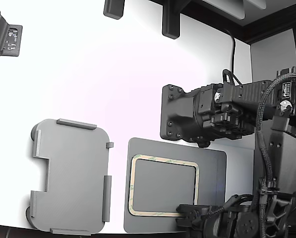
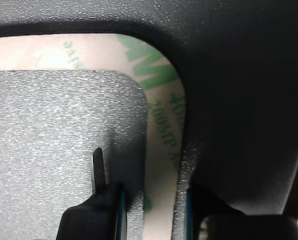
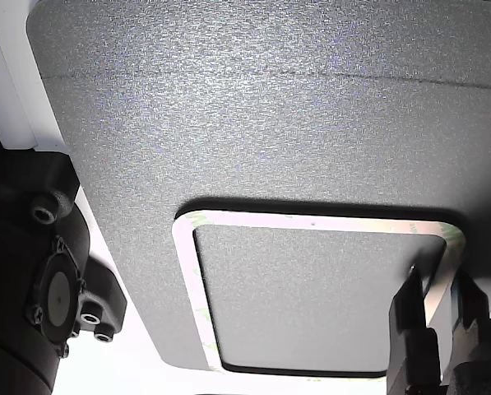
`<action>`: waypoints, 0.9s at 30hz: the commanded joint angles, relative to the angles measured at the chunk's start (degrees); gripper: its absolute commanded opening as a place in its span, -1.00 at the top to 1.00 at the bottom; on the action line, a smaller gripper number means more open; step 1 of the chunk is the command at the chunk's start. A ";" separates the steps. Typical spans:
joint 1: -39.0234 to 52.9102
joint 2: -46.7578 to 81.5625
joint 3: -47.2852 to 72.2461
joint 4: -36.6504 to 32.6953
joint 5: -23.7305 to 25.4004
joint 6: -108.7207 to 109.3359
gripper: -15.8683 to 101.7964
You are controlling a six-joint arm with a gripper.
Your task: Grab top frame and put it into gray box.
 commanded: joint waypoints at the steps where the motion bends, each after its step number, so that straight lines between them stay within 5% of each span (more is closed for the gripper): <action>1: -0.62 1.49 -0.09 -0.62 -0.09 -0.26 0.07; 4: -0.62 2.20 0.97 -1.93 -0.26 0.26 0.38; 7: -0.62 3.25 1.93 -3.96 -0.70 1.49 0.91; 20: -0.18 7.47 -7.29 4.31 5.36 15.12 0.91; 27: -1.05 9.23 -11.43 3.87 19.69 55.37 0.91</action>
